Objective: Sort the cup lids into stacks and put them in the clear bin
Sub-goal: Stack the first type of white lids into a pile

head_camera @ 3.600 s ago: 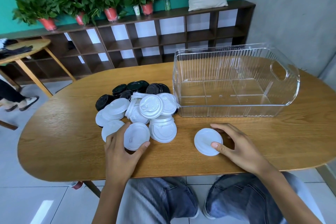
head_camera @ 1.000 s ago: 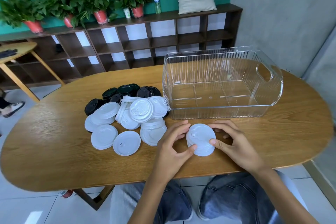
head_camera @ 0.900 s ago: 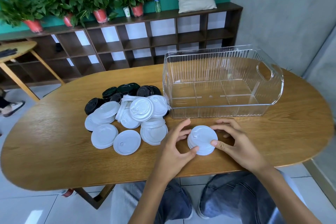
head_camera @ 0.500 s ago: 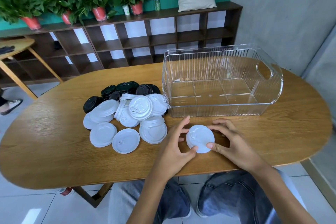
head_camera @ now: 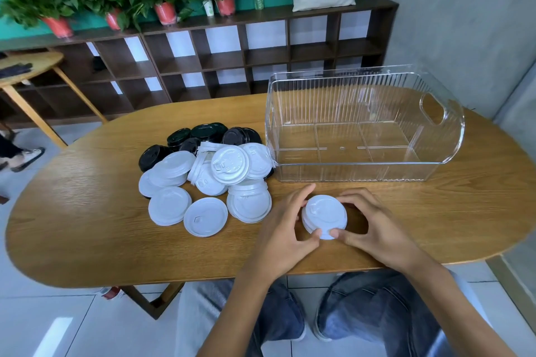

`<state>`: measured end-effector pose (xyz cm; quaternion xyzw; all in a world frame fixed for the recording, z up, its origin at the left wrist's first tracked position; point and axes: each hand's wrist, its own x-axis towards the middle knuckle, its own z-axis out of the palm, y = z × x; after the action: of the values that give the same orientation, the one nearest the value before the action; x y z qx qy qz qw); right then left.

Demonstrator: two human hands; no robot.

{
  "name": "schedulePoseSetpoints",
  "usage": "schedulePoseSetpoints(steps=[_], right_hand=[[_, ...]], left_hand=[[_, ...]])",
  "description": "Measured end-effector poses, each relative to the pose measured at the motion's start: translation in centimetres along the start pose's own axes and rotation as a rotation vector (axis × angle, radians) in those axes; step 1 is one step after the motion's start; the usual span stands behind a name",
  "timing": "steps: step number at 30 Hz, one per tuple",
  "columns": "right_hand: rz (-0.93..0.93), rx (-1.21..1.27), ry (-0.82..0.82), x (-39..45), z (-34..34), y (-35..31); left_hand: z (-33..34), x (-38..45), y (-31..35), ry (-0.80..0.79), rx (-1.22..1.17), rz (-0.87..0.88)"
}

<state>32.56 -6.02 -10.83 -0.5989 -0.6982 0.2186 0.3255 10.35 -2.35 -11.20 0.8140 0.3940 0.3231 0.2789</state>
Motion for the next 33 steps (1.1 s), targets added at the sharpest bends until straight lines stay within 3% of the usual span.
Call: schedulePoseSetpoints(steps=[6,9,12,15,20,33], right_hand=[[0.015,-0.079,0.02,-0.1,0.3,0.0],[0.041,-0.079,0.005,0.1,0.3,-0.1],[0.059,-0.071,-0.014,0.0,0.2,-0.3],[0.068,-0.051,-0.035,-0.1,-0.1,-0.6],[0.073,-0.028,-0.043,-0.3,-0.2,-0.7],[0.073,0.055,-0.045,-0.4,-0.2,-0.1]], left_hand=[[-0.9,-0.6,0.5,0.026,-0.012,0.061],[-3.8,-2.0,-0.4,0.248,0.024,0.121],[-8.0,-4.0,-3.3,0.441,0.284,0.053],[-11.1,-5.9,-5.9,0.423,0.539,-0.112],[-11.1,-7.2,-7.6,0.295,0.648,-0.21],[-11.3,-7.6,-7.8,0.317,0.297,-0.216]])
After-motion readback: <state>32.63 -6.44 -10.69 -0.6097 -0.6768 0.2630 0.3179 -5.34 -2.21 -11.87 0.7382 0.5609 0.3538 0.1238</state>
